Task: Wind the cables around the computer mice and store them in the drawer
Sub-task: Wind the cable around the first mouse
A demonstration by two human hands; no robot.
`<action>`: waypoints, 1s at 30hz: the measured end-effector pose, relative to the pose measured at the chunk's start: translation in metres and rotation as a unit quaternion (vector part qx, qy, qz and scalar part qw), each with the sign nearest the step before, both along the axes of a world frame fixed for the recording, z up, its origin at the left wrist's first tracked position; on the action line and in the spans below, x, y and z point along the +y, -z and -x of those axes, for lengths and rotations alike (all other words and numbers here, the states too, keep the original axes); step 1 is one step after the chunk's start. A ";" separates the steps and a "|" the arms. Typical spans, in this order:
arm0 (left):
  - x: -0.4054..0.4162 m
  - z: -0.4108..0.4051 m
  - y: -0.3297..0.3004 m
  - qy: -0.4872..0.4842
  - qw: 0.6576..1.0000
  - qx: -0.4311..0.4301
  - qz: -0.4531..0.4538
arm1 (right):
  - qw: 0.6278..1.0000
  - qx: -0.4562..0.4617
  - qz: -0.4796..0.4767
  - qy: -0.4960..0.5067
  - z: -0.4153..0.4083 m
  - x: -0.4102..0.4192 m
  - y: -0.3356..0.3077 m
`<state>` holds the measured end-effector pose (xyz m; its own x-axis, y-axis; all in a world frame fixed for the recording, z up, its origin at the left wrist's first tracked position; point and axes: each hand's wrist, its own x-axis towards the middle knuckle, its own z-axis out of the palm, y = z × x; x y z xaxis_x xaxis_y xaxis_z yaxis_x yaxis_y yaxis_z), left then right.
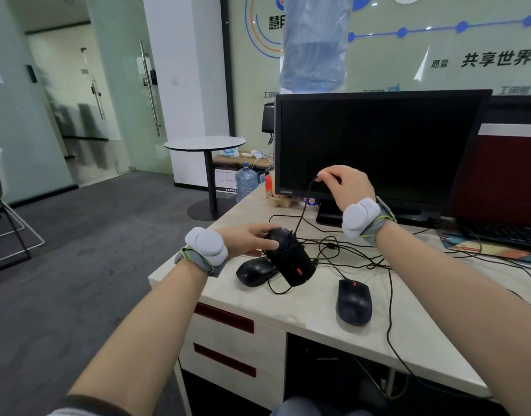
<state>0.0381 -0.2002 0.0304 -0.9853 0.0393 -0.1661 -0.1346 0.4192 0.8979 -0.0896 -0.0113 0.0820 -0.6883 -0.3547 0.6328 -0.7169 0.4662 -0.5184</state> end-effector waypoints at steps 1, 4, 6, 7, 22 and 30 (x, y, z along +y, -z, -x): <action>0.002 -0.002 -0.002 0.016 0.999 0.001 -0.042 | 1.000 -0.010 -0.003 0.016 0.003 0.002 0.002; 0.004 -0.007 -0.008 0.065 0.979 0.039 -0.190 | 0.997 -0.058 -0.022 0.038 0.009 0.010 0.008; 0.006 -0.008 -0.012 0.079 0.952 0.061 -0.288 | 0.992 -0.113 -0.055 0.019 0.011 0.012 0.013; 0.008 -0.009 -0.014 0.083 0.940 0.071 -0.323 | 0.986 -0.144 -0.079 0.005 0.011 0.011 0.016; 0.004 0.023 0.002 -0.323 0.882 0.260 -0.225 | 0.909 -0.194 -0.332 -0.164 -0.071 -0.028 0.002; 0.006 0.010 0.004 -0.198 0.946 0.206 -0.155 | 0.974 -0.173 -0.075 -0.128 -0.058 -0.014 -0.032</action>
